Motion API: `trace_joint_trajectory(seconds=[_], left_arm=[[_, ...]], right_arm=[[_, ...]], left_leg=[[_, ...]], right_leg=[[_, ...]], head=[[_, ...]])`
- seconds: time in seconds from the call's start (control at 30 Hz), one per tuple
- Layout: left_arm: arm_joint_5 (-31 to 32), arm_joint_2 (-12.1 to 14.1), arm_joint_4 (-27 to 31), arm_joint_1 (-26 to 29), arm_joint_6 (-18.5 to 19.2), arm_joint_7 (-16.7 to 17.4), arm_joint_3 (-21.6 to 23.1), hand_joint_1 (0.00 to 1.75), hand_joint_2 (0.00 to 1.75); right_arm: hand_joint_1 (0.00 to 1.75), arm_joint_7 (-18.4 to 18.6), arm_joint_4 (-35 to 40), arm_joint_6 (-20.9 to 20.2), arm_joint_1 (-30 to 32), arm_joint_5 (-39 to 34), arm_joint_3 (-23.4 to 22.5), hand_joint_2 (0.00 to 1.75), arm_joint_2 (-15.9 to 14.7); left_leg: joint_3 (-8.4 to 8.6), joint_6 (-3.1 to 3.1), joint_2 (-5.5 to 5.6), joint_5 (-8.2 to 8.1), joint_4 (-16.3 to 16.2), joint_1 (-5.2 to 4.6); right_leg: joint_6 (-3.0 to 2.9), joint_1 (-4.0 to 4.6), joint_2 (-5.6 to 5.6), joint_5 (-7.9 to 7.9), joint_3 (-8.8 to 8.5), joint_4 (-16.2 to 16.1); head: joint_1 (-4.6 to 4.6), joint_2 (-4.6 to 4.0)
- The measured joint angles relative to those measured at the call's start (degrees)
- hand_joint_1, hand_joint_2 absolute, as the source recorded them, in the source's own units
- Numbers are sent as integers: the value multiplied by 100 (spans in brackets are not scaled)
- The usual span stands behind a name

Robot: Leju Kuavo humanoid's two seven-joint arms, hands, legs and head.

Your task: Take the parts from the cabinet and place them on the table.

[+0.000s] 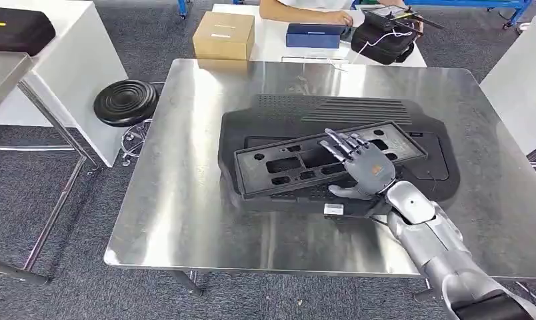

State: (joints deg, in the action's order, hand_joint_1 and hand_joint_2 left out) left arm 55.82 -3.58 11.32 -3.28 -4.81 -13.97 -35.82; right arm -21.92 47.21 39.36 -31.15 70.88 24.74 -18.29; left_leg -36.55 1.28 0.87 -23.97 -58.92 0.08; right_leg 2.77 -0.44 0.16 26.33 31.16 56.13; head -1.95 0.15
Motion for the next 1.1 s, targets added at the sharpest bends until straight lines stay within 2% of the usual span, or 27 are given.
trace_joint_trajectory(seconds=[0.1, 0.17, 0.3, 0.4, 0.5, 0.7, 0.8, 0.9, 1.03, 1.1], left_arm=[[4, 0, 0, 2, -11, -15, -2, 0, 0], [33, 0, 0, 3, -26, -33, -4, 0, 0], [100, 0, 0, 8, -70, -55, -11, 0, 0], [114, -2, 0, 10, -81, -59, -24, 0, 0], [120, -2, 0, 12, -81, -61, -63, 0, 0], [131, -2, 0, 19, -61, -61, -68, 0, 0], [166, -4, 0, 19, -46, -57, -72, 0, 0], [192, -20, 0, 19, -39, -57, -87, 0, 0], [236, -42, 0, 19, -48, -48, -101, 0, 0], [240, -52, 0, 19, -48, -44, -103, 0, 0]], right_arm=[[0, -15, -153, -193, -7, -142, 0, 0, 24], [0, -114, -247, -481, -22, -379, 2, 0, 26], [0, -496, -299, -1553, 3, -1223, 7, 0, 33], [0, -588, -299, -2036, 10, -1405, 33, 0, 28], [0, -592, -286, -2247, 11, -1471, 66, 0, 20], [0, -588, -269, -2386, 5, -1462, 122, 0, 13], [0, -457, -229, -2454, -71, -1307, 287, 0, 15], [0, -133, -146, -2080, -96, -943, 560, 0, 26], [0, 416, 143, -1274, -64, -275, 905, 0, 59], [0, 514, 274, -1141, -59, -170, 986, 0, 76]], left_leg=[[0, 0, -1, 0, 0, 0], [0, -1, 0, 0, 0, 0], [-1, -1, -2, -1, 0, 0], [-1, -1, -3, -1, 0, 0], [0, -1, -3, -1, 0, 0], [1, 0, -2, 0, 0, 0], [1, 0, -15, 0, 0, 0], [3, 0, -15, 0, 0, 0], [3, 0, -11, 1, 0, 1], [3, -1, -11, 0, 0, 1]], right_leg=[[0, 0, 0, 0, 0, 1], [0, 0, 0, 0, 1, 1], [0, -1, 1, 1, 1, 0], [0, 0, 1, 1, 2, 0], [0, 0, 1, 1, 2, 0], [0, 0, 1, 1, -1, 1], [0, 0, 4, 0, -1, 1], [0, 0, 4, 0, -1, 1], [0, 1, 3, 1, 0, 1], [0, 1, 3, 1, 0, 1]], head=[[0, 0], [0, 0], [-2, 0], [0, 0], [0, 0], [0, 0], [0, 0], [0, 0], [0, 0], [-2, 0]])
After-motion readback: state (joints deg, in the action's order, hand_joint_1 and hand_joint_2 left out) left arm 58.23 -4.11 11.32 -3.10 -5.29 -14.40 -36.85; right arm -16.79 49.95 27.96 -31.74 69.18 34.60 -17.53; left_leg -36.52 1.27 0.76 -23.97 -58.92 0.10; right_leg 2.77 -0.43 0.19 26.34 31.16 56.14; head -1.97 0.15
